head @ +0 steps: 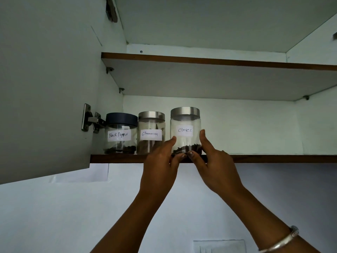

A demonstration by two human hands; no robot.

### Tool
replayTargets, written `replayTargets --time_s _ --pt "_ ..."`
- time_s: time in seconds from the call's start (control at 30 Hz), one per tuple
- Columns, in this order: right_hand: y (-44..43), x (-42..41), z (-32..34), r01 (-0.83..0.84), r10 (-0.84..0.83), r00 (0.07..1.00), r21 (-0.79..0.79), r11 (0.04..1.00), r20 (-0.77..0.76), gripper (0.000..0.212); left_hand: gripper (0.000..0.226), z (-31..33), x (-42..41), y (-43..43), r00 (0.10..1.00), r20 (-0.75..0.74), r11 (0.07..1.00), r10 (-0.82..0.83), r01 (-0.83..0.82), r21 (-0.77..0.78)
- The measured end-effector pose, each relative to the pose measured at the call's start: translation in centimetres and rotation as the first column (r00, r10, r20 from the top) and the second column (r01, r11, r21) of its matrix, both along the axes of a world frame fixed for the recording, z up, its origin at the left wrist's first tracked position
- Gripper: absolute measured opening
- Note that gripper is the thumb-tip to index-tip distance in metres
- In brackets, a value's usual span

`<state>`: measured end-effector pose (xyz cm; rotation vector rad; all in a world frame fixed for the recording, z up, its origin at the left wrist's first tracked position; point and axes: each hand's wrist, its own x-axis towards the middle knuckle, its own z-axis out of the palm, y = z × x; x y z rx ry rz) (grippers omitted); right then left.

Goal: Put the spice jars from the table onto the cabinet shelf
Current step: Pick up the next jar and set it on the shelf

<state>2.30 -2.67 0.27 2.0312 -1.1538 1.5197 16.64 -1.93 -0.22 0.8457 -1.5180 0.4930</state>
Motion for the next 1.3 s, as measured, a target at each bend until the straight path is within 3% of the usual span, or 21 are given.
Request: replayTargets --time_s 0.1,0.23,0.5,0.7,1.0,1.3 --pt "-0.6 0.4 -0.4 0.032 -0.030 0.999 -0.052 0.998 0.035 0.075 0.044 -0.5 -0.2 -0.7 1.000 -0.024 1.000 -0.003 0.003 -0.015" --pt "-1.5 0.8 -0.3 0.116 -0.115 0.992 -0.011 0.993 0.058 0.063 0.043 -1.2 -0.5 -1.4 0.999 -0.028 0.998 0.046 -0.046 -0.033" --pt "-1.9 2.0 -1.0 0.240 -0.240 0.970 -0.004 0.971 -0.022 0.052 0.066 -2.0 -1.0 -1.9 0.971 0.139 0.980 0.196 -0.200 0.009" --pt "-2.0 2.2 -1.7 0.269 -0.266 0.956 0.001 0.963 -0.126 0.050 0.067 -2.5 -1.2 -2.0 0.940 0.210 0.955 0.271 -0.289 0.063" --pt "-1.6 1.0 -2.1 0.244 -0.232 0.938 0.014 0.970 -0.256 0.061 0.081 -3.3 -1.0 -0.9 0.925 0.304 0.942 0.227 -0.288 0.174" --pt "2.6 -1.5 -3.5 0.076 0.019 0.961 0.331 0.941 -0.275 0.083 0.102 -4.4 -3.4 3.6 0.918 0.394 0.876 -0.043 -0.155 0.456"
